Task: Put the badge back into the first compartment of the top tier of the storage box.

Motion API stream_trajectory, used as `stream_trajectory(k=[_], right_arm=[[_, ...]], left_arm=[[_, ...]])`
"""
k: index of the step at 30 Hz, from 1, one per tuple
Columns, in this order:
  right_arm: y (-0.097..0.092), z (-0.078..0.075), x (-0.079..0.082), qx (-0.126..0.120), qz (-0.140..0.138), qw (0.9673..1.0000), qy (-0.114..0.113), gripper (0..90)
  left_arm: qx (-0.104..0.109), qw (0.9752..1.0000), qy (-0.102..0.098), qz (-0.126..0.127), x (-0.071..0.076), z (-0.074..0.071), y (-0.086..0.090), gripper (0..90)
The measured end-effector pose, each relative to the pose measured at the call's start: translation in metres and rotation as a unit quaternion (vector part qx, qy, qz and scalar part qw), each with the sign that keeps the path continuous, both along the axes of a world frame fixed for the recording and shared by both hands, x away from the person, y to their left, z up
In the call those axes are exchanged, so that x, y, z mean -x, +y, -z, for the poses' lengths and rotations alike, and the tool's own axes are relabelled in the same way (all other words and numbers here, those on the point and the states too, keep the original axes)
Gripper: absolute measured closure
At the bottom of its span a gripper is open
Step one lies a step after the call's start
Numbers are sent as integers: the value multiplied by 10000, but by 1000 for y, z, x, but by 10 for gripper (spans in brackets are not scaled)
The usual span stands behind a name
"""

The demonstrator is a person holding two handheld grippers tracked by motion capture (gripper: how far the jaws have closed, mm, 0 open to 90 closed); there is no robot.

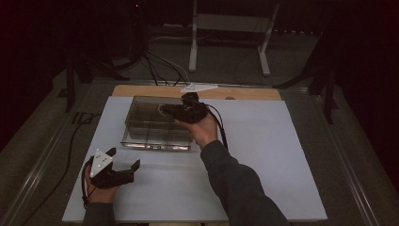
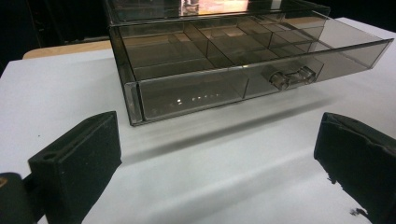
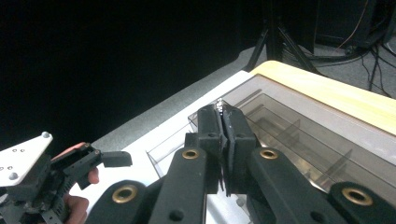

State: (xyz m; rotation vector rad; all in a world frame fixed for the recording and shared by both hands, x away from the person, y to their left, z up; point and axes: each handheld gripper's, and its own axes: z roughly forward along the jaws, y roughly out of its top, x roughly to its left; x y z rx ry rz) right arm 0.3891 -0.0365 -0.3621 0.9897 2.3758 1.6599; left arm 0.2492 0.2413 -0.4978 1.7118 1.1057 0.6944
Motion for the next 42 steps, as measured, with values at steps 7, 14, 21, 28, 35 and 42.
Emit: stream_trajectory(k=[7,14,21,28,35,42], right_arm=[[9,-1,-2,-11,-71,10000,43,877],[21,-1,-3,40,-146,9998,88,876],[38,1,-1,84,-266,9995,127,876],[48,3,1,152,-351,9992,140,876],[59,8,3,233,-398,9988,185,875],[66,13,3,290,-405,9985,239,874]], left_arm=[[-10,10000,0,9,0,0,0,17],[-9,10000,4,37,0,0,0,17],[8,10000,6,39,0,0,0,17],[-10,10000,5,75,0,0,-2,17],[-9,10000,0,67,0,0,-1,17],[-12,10000,-10,56,0,0,-1,17]])
